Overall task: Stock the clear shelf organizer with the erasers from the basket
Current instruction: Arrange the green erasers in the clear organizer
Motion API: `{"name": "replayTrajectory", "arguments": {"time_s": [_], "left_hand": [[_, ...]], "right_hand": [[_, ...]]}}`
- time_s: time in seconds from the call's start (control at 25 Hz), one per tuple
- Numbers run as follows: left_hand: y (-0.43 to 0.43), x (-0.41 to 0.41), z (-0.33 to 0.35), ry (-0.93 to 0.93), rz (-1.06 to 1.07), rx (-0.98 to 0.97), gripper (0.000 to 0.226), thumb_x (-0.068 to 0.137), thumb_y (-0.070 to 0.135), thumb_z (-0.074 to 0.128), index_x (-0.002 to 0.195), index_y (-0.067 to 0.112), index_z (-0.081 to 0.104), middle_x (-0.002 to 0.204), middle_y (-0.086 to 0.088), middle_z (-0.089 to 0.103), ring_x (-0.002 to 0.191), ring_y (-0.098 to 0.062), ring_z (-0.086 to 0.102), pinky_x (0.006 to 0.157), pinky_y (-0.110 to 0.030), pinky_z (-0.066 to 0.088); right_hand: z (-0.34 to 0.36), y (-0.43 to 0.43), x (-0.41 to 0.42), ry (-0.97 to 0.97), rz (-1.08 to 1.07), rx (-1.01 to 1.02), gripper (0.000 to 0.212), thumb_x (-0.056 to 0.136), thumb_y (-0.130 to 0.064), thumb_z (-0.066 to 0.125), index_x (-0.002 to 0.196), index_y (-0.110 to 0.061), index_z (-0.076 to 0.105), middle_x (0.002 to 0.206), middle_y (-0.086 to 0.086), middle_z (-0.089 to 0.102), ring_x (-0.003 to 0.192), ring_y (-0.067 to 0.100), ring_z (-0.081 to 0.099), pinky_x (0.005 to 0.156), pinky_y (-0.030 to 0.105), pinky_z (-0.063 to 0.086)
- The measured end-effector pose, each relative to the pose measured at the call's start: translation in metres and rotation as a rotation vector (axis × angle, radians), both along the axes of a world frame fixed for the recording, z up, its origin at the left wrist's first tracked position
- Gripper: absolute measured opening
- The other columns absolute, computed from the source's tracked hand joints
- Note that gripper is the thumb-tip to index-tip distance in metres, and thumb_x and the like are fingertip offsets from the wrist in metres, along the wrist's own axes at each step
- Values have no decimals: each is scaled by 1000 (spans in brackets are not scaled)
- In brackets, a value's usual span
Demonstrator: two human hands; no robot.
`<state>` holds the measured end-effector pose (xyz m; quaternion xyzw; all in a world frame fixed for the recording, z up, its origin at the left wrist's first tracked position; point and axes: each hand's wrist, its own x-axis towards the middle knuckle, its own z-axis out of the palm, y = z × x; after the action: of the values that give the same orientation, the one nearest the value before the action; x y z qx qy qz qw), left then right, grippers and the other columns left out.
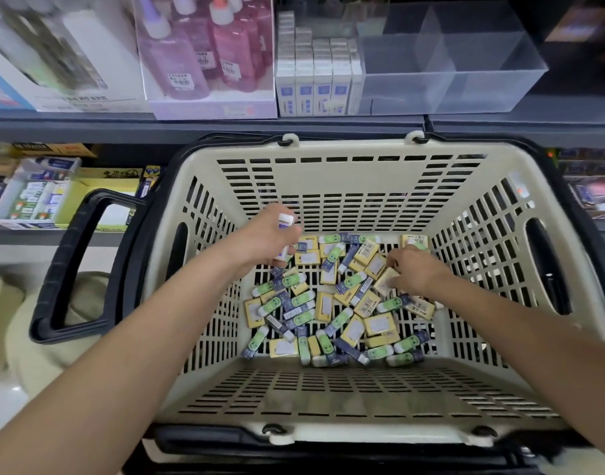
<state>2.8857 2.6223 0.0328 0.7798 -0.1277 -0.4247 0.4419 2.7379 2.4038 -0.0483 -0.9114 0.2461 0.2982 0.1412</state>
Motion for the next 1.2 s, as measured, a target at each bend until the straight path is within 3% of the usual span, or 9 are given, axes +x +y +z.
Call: {"name": "replayTrajectory", "arguments": {"time_s": [0.16, 0.28, 0.36, 0.48, 0.68, 0.84, 0.96, 1.08, 1.2], "left_hand": [[6, -9, 0, 28, 92, -50, 7, 93, 19, 54, 90, 16, 49, 85, -3, 61, 78, -14, 60, 63, -26, 49], [6, -8, -2, -11, 91, -24, 5, 92, 21, 56, 90, 23, 52, 91, -1, 61, 79, -12, 61, 62, -23, 49], [7, -8, -5, -18, 94, -12, 5, 92, 23, 57, 95, 22, 53, 92, -1, 61, 79, -12, 61, 63, -23, 49], [7, -9, -6, -2, 104, -5, 19, 91, 25, 57, 108, 16, 54, 96, -2, 61, 83, -13, 60, 68, -25, 50], [11, -8, 0, -8, 120, -10, 23, 91, 22, 58, 113, 14, 56, 95, -2, 59, 79, -12, 57, 67, -25, 49], [16, 0, 5, -59, 181, 36, 17, 91, 20, 58, 107, 18, 57, 91, 2, 59, 78, -10, 57, 66, -23, 51], [14, 0, 6, -57, 181, 36, 17, 92, 18, 56, 108, 14, 58, 95, -2, 59, 85, -15, 58, 71, -26, 52], [11, -5, 5, -48, 141, 61, 17, 91, 17, 56, 108, 13, 56, 106, -7, 60, 98, -20, 58, 74, -27, 54], [9, -6, 6, -58, 131, 65, 20, 91, 17, 56, 111, 12, 57, 110, -10, 61, 95, -19, 59, 71, -26, 53]], "right_hand": [[-2, -1, 1, -98, -87, 140, 19, 83, -19, 68, 96, -15, 55, 87, -3, 55, 78, 18, 57, 63, 26, 45], [9, 3, 3, -215, -82, -39, 30, 88, -21, 59, 118, -18, 53, 109, 5, 57, 93, 21, 59, 72, 32, 51], [14, 21, -2, -281, 143, -34, 36, 88, -33, 59, 122, -24, 52, 121, 3, 51, 106, 20, 54, 86, 33, 49], [7, 75, -12, -300, 562, 283, 45, 88, -47, 53, 128, -27, 49, 130, 3, 45, 120, 19, 44, 101, 35, 39], [-16, 95, -4, -240, 984, 167, 38, 93, -51, 38, 126, -35, 49, 140, 1, 38, 129, 19, 31, 107, 39, 28], [-9, 36, 0, -256, 950, 51, 31, 91, -49, 39, 113, -36, 56, 112, -10, 52, 110, 10, 47, 98, 30, 36], [2, 6, 0, -188, 705, -27, 34, 87, -54, 38, 98, -31, 60, 96, -9, 54, 91, 9, 51, 90, 34, 47], [2, 10, 5, -183, 327, -122, 34, 91, -43, 39, 118, -27, 51, 115, 4, 48, 112, 23, 47, 96, 42, 45], [-1, 40, -2, -123, 293, 171, 42, 94, -25, 44, 135, -31, 39, 123, 5, 44, 121, 28, 42, 100, 43, 39]]}}
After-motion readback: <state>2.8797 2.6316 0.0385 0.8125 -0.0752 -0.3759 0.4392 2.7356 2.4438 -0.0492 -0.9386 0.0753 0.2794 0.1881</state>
